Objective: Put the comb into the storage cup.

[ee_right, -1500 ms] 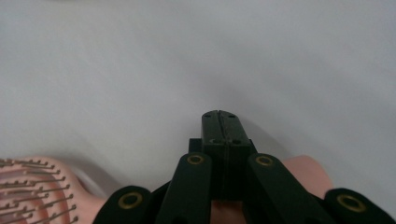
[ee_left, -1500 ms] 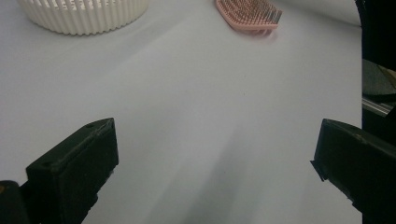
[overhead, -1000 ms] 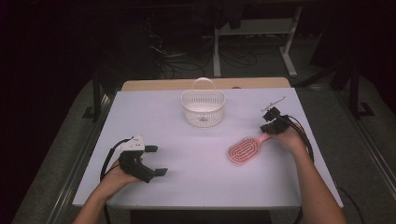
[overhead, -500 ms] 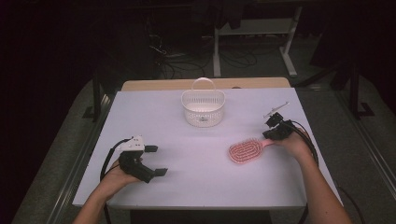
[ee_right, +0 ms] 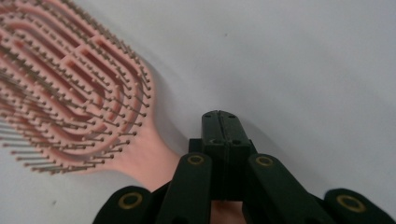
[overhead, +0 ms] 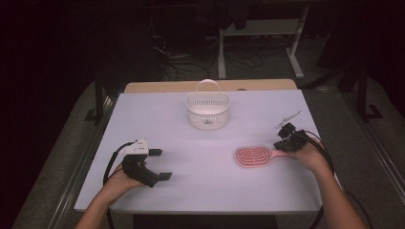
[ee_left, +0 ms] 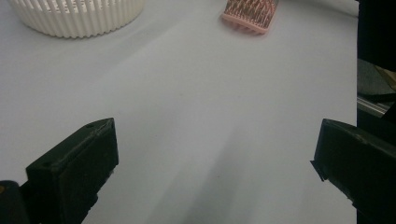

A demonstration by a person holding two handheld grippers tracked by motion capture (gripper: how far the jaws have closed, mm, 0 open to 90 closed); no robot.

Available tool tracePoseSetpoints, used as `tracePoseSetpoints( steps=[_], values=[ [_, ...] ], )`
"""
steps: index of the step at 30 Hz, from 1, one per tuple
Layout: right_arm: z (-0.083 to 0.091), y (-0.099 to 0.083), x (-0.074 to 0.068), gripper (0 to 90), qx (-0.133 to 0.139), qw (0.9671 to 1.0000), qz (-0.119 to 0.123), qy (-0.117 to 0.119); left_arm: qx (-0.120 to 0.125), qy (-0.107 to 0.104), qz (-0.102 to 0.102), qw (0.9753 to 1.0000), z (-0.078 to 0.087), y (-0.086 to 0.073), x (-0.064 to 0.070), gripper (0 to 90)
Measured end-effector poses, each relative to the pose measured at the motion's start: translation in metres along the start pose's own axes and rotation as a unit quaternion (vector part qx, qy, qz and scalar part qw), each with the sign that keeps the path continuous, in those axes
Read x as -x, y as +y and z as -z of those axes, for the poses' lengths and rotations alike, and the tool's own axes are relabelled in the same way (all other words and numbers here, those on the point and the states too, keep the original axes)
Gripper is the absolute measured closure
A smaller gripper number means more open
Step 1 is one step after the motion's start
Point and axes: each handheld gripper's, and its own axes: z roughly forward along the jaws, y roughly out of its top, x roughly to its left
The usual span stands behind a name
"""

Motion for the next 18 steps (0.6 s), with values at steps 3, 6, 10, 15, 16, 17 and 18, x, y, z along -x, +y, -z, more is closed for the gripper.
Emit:
tracePoseSetpoints(
  steps=[3, 6, 10, 15, 16, 17, 18],
  values=[
    [0.003, -0.008, -0.005, 89.0, -0.001, 1.0000, 0.001, 0.007, 0.000, -0.001, -0.001, 1.0000, -0.001, 0.000, 0.000, 0.0],
    [0.005, -0.012, -0.007, 89.0, 0.001, 1.0000, 0.004, 0.009, 0.000, -0.001, -0.001, 1.0000, -0.001, 0.001, 0.001, 0.0],
    [0.009, -0.020, -0.012, 89.0, 0.004, 0.9999, 0.005, 0.013, 0.000, -0.002, -0.002, 1.0000, -0.001, 0.001, 0.001, 0.0],
    [0.013, -0.028, -0.020, 89.0, 0.011, 0.9998, 0.008, 0.015, -0.001, -0.002, -0.002, 1.0000, -0.001, 0.001, 0.001, 0.0],
    [0.013, -0.030, -0.022, 89.0, 0.013, 0.9998, 0.009, 0.016, 0.000, -0.002, -0.002, 1.0000, -0.001, 0.001, 0.001, 0.0],
    [0.014, -0.031, -0.023, 89.0, 0.014, 0.9997, 0.008, 0.016, 0.000, -0.002, -0.002, 1.0000, -0.001, 0.001, 0.001, 0.0],
    [0.015, -0.033, -0.025, 89.0, 0.015, 0.9997, 0.007, 0.017, 0.000, -0.002, -0.002, 1.0000, -0.001, 0.001, 0.001, 0.0]
  ],
)
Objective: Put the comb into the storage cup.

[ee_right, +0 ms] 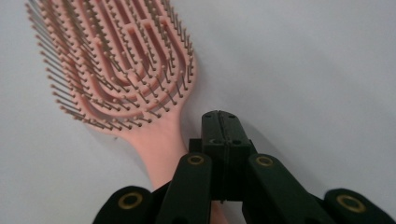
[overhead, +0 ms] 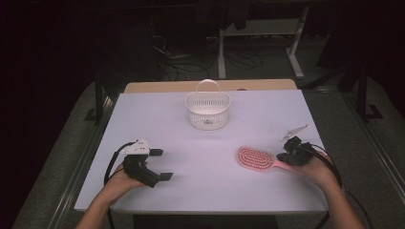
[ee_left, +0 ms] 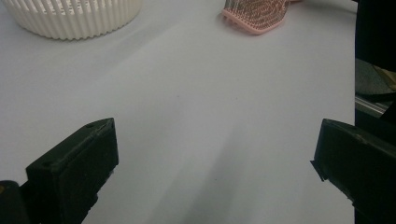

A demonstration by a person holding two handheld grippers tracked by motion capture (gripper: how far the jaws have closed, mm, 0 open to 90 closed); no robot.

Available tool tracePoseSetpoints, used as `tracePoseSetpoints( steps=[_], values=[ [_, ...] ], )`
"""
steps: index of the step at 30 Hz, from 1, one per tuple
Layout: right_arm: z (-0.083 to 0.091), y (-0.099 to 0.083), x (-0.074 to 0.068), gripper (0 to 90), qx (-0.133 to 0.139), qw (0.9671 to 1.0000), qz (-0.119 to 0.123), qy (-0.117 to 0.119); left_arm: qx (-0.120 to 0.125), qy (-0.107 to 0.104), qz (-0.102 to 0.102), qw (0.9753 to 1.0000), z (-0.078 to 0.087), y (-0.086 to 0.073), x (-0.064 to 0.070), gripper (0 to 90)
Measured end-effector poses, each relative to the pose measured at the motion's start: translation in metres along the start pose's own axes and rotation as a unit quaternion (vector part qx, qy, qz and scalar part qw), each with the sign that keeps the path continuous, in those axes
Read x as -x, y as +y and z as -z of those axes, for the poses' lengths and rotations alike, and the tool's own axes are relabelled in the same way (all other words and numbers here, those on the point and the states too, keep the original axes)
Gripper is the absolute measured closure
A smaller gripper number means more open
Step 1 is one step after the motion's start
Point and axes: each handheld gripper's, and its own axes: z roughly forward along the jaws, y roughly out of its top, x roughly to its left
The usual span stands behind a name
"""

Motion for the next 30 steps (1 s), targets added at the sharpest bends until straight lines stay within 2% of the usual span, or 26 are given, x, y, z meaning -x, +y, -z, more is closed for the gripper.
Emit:
tracePoseSetpoints(
  steps=[15, 20, 21, 23, 24, 25, 26, 27, 28, 29, 30],
  values=[
    [0.007, -0.016, -0.016, 89.0, 0.012, 0.9999, 0.000, 0.011, 0.000, -0.001, -0.001, 1.0000, 0.000, 0.000, 0.001, 0.0],
    [0.008, -0.019, -0.017, 88.9, 0.020, 0.9997, -0.005, 0.013, -0.001, -0.001, -0.001, 1.0000, 0.000, 0.000, 0.001, 0.0],
    [0.011, -0.019, -0.016, 88.9, 0.024, 0.9996, -0.008, 0.013, -0.001, -0.001, -0.001, 1.0000, 0.000, 0.000, 0.001, 0.0],
    [0.020, -0.015, -0.015, 86.8, 0.049, 0.9985, -0.019, 0.010, 0.000, -0.001, -0.002, 1.0000, 0.001, 0.000, 0.001, 0.0],
    [0.020, -0.015, -0.015, 86.8, 0.049, 0.9985, -0.019, 0.010, 0.000, -0.001, -0.002, 1.0000, 0.001, 0.000, 0.001, 0.0],
    [0.023, -0.013, -0.016, 82.0, 0.060, 0.9978, -0.024, 0.014, 0.000, -0.001, -0.002, 1.0000, 0.001, 0.001, 0.001, 0.0],
    [0.028, -0.009, -0.018, 78.3, 0.083, 0.9958, -0.032, 0.020, 0.001, -0.001, -0.002, 1.0000, 0.001, 0.001, 0.001, 0.0],
    [0.028, -0.009, -0.018, 78.3, 0.083, 0.9958, -0.032, 0.020, 0.001, 0.000, -0.002, 1.0000, 0.001, 0.001, 0.001, 0.0],
    [0.029, -0.007, -0.020, 74.4, 0.094, 0.9948, -0.030, 0.025, 0.001, 0.000, -0.002, 1.0000, 0.001, 0.001, 0.001, 0.0],
    [0.030, -0.002, -0.025, 67.8, 0.117, 0.9920, -0.028, 0.036, 0.001, 0.000, -0.002, 1.0000, 0.001, 0.001, 0.001, 0.0],
    [0.030, -0.002, -0.025, 67.8, 0.117, 0.9920, -0.028, 0.036, 0.002, 0.000, -0.002, 1.0000, 0.001, 0.001, 0.000, 0.0]
  ],
)
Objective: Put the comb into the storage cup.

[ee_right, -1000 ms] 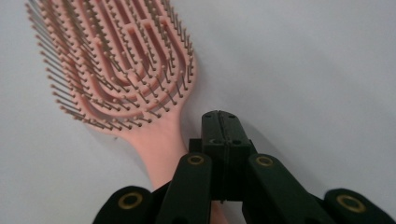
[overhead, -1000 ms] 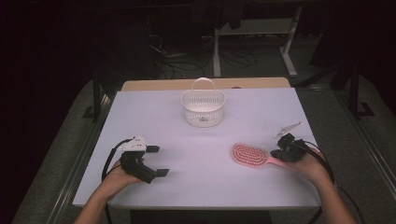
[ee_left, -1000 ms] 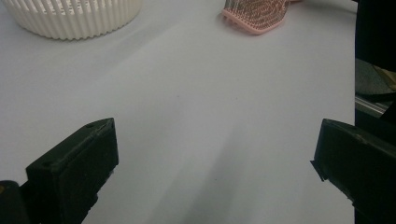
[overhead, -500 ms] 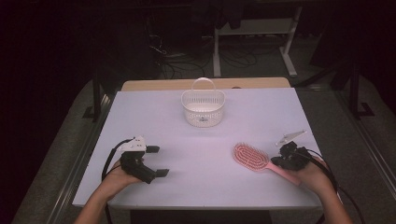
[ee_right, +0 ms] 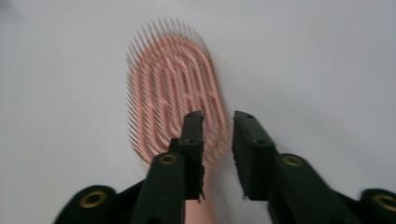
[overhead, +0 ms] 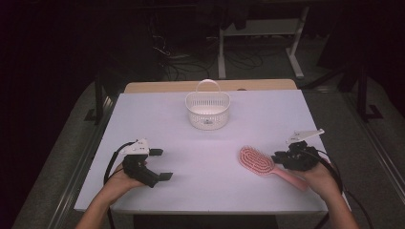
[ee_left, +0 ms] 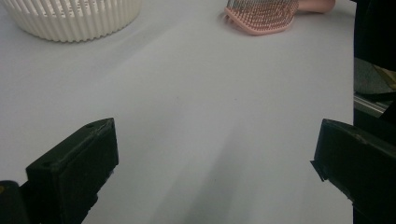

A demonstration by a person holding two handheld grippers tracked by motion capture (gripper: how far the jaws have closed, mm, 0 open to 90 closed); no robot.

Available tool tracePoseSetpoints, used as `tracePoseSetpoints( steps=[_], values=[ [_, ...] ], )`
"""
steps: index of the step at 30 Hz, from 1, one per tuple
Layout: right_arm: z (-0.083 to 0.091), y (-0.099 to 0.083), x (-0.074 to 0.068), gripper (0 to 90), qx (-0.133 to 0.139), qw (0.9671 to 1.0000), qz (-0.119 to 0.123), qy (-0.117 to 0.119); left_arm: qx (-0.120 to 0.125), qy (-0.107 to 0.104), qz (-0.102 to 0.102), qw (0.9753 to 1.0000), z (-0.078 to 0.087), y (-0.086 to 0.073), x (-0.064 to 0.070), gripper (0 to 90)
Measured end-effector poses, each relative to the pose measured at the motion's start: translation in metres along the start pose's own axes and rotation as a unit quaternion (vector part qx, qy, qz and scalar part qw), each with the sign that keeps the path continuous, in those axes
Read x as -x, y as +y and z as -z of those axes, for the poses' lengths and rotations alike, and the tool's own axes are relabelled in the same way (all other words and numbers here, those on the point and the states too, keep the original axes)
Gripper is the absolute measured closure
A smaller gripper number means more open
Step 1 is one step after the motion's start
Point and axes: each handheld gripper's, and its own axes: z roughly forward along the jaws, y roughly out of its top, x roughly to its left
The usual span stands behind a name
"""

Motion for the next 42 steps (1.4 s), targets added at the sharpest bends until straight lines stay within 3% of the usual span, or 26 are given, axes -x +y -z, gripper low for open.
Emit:
tracePoseSetpoints(
  steps=[5, 9, 11, 12, 19, 30, 42],
  values=[
    [-0.005, 0.017, -0.016, 44.4, 0.054, 0.9977, 0.004, 0.040, 0.003, 0.002, 0.000, 1.0000, 0.002, 0.000, -0.001, 0.0],
    [-0.011, 0.023, -0.024, 35.0, 0.066, 0.9964, 0.010, 0.053, 0.006, 0.003, 0.001, 1.0000, 0.004, 0.000, -0.002, 0.0],
    [-0.016, 0.025, -0.029, 25.4, 0.073, 0.9952, 0.012, 0.065, 0.006, 0.004, 0.002, 1.0000, 0.005, 0.000, -0.003, 0.0],
    [-0.016, 0.025, -0.029, 25.4, 0.073, 0.9952, 0.012, 0.065, 0.008, 0.004, 0.002, 1.0000, 0.005, 0.000, -0.003, 0.0],
    [-0.021, 0.018, -0.035, 1.8, 0.090, 0.9937, 0.011, 0.066, 0.015, 0.006, -0.001, 0.9999, 0.009, 0.000, -0.006, 0.0],
    [-0.012, 0.017, -0.035, 0.3, 0.101, 0.9925, 0.020, 0.066, 0.019, 0.004, -0.002, 0.9998, 0.010, 0.000, -0.007, 0.0],
    [-0.007, 0.021, -0.035, 0.4, 0.094, 0.9926, 0.021, 0.074, 0.022, 0.000, 0.002, 0.9998, 0.011, 0.000, -0.007, 0.0]
  ],
)
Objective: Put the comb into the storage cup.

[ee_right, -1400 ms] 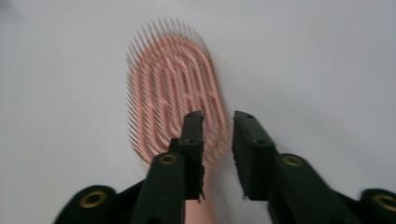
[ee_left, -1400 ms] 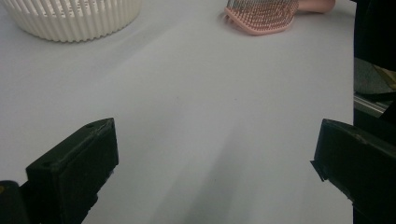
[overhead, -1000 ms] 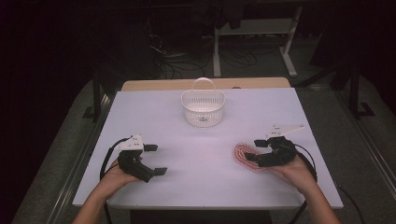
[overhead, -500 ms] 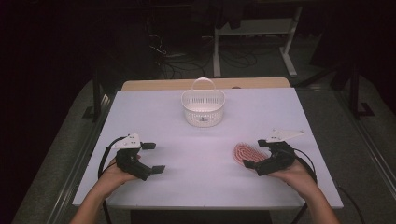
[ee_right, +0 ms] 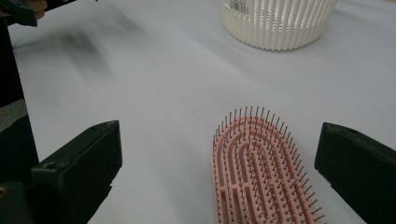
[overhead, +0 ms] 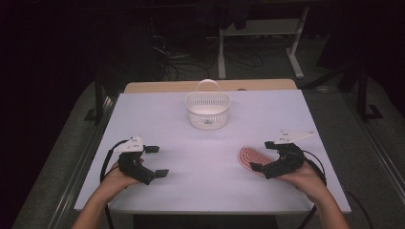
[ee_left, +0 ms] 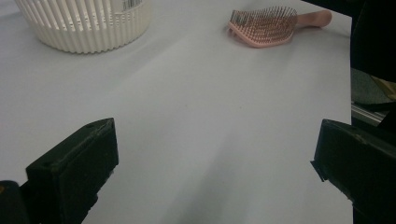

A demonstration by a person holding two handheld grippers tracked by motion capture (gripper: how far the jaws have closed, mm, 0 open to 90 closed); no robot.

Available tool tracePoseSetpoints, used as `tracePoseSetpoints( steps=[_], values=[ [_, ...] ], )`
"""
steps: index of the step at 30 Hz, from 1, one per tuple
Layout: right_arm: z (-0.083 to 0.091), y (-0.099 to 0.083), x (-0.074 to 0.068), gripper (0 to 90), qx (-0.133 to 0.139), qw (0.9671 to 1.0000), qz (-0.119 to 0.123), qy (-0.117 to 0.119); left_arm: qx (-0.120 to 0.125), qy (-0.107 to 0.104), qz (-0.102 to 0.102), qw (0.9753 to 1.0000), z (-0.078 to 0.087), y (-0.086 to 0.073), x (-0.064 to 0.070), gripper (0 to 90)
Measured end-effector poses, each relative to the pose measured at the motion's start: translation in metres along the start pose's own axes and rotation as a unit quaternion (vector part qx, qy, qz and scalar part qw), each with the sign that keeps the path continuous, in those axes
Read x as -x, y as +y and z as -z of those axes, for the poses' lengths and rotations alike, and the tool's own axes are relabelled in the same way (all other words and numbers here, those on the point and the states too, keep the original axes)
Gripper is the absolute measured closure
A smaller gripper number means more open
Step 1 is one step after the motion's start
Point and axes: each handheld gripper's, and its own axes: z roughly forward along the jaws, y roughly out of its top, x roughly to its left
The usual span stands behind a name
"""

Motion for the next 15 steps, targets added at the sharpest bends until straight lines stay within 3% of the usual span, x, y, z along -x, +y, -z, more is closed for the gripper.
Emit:
tracePoseSetpoints(
  steps=[15],
  values=[
    [0.0089, 0.0073, 0.0065, 0.3, -0.005, 0.9999, 0.009, -0.009, 0.000, -0.001, 0.002, 1.0000, 0.0002, 0.0001, -0.0004, 0.0]
  ],
)
